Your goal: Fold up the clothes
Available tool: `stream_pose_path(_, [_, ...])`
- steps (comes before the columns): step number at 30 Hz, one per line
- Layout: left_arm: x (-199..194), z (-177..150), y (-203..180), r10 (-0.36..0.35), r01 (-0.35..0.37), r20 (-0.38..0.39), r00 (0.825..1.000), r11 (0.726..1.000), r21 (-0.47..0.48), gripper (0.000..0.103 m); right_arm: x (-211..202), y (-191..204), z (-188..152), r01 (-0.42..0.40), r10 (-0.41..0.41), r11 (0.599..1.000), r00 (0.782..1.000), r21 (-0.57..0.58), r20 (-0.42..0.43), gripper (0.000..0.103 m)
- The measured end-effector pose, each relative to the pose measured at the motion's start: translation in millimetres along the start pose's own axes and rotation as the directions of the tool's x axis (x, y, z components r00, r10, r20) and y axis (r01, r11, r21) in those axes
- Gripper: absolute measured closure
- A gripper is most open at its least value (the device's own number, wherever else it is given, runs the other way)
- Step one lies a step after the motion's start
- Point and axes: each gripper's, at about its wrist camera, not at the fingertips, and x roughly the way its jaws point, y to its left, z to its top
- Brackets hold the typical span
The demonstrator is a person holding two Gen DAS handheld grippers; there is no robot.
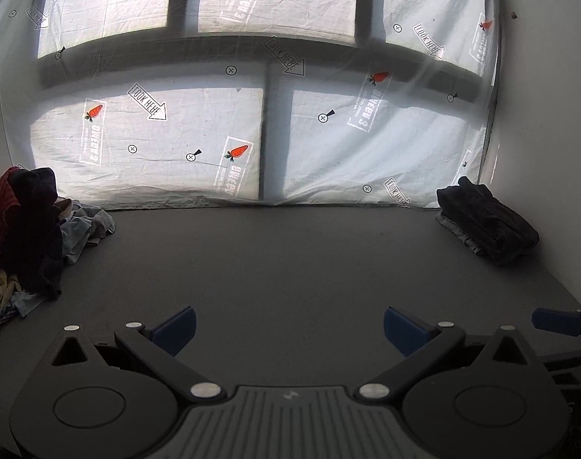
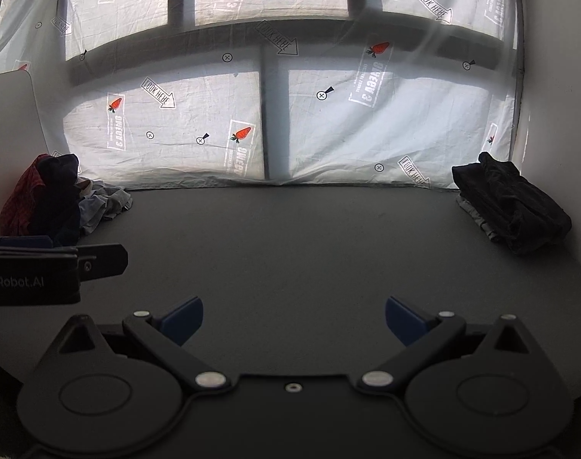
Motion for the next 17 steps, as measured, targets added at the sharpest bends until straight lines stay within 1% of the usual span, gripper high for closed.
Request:
stream_pose_path(7, [-15.5,-16.3,8.4,-0.002,0.002,-0.021,1.000,1.000,-0.012,0.000,-19.3,12.2,-18.2,0.001,0.000,1.000,1.000,0.009,-0.012,0.000])
stream_pose_path(12, [-22.8,-21.6,10.7,-0.001,0.001,-0.021,1.000,1.000,-0.007,0.000,-26.2,17.8,-21.4,0.000,0.000,1.000,1.000,0.005,-0.006,0.000])
stream_pose_path(17, [-25.7,-19.2,17.2,0.009,-0.009,-0.007,1.000,1.000,-0.011,0.000,-27.6,22.3,-19.5,-0.006,0.006,1.000,1.000,-0.006,0.005,0.000])
